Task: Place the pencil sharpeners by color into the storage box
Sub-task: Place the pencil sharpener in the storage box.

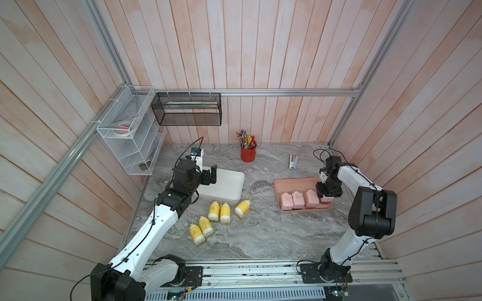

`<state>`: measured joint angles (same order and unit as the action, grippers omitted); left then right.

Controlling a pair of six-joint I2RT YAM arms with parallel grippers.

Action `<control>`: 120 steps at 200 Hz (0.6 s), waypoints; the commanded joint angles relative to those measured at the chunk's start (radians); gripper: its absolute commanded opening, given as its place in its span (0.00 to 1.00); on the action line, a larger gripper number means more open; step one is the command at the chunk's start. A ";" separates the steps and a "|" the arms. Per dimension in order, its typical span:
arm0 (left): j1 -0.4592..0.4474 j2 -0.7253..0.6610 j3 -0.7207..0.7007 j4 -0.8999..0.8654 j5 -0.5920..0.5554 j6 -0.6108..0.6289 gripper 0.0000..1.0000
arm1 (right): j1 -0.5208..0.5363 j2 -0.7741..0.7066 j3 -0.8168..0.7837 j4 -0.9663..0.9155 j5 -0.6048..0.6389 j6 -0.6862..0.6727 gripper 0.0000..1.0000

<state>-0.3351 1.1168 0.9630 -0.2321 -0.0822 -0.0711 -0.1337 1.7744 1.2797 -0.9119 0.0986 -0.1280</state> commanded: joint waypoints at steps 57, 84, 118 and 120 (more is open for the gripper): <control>-0.005 -0.007 0.018 0.003 0.013 0.002 1.00 | -0.006 0.037 -0.007 0.006 -0.004 0.008 0.54; -0.005 -0.005 0.019 0.003 0.012 0.002 1.00 | -0.007 0.051 -0.007 0.011 -0.007 0.007 0.53; -0.004 -0.002 0.019 0.003 0.009 0.002 1.00 | -0.006 0.069 0.002 0.009 -0.010 0.010 0.53; -0.005 -0.002 0.019 0.003 0.009 0.002 1.00 | -0.006 0.069 0.003 0.009 -0.010 0.010 0.54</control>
<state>-0.3351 1.1172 0.9630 -0.2325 -0.0822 -0.0711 -0.1345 1.8271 1.2785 -0.9077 0.0929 -0.1272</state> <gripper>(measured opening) 0.995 0.586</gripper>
